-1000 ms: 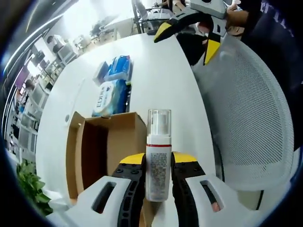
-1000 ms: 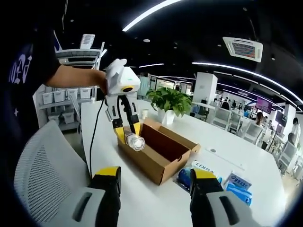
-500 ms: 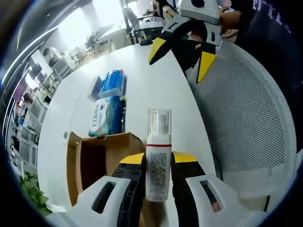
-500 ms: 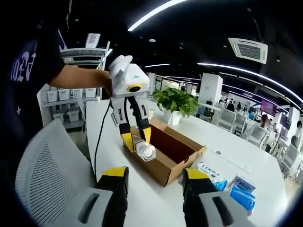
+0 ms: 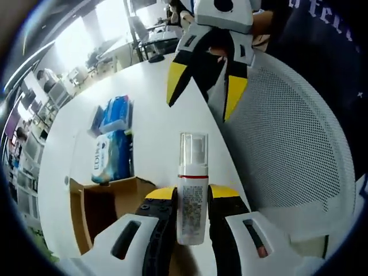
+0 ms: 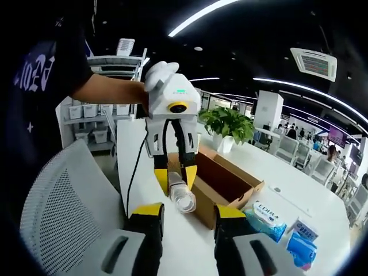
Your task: Operate the shoe box by opening the lid, removing the specified soft item, and placing it in the target area until the item is outside and the box remains undamaged.
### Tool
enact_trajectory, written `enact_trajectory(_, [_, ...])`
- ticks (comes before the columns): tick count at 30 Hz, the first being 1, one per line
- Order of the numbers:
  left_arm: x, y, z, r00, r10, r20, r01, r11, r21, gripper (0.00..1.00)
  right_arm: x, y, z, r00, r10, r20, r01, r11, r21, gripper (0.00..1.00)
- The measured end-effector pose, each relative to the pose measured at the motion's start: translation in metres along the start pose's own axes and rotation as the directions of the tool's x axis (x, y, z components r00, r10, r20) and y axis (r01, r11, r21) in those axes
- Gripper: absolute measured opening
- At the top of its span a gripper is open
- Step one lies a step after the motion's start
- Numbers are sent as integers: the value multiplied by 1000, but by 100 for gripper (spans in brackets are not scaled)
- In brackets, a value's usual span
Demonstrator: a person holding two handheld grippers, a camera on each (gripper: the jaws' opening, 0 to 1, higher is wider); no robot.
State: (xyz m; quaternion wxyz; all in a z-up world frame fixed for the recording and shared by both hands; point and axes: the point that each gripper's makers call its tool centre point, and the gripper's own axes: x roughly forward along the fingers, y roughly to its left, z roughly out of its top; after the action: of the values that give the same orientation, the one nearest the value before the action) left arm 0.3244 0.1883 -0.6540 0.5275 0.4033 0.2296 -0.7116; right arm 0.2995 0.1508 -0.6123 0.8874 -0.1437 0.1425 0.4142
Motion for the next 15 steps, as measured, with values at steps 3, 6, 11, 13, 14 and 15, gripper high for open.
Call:
enact_trajectory(3, [1, -2, 1, 1000, -9, 2, 9, 1000, 5, 20, 1, 2, 0, 1000, 10, -2, -10, 1000, -2, 28])
enact_trajectory(6, [2, -4, 3, 1000, -21, 5, 21, 1000, 13, 20, 3, 5, 0, 1000, 21, -6, -21, 1000, -3, 27])
enact_trajectory(11, [4, -8, 9, 999, -36, 10, 36, 999, 30, 20, 6, 10, -3, 999, 44, -20, -44, 999, -17, 23])
enact_trajectory(13, [5, -9, 12, 999, -40, 19, 39, 999, 34, 20, 7, 12, -4, 998, 51, -25, -51, 998, -20, 23])
enact_trajectory(14, [6, -9, 14, 999, -43, 24, 42, 998, 38, 20, 7, 13, -4, 998, 54, -28, -54, 998, -21, 23])
enact_trajectory(15, [6, -10, 14, 999, -45, 26, 44, 998, 41, 20, 7, 13, -4, 998, 55, -28, -55, 998, -23, 23])
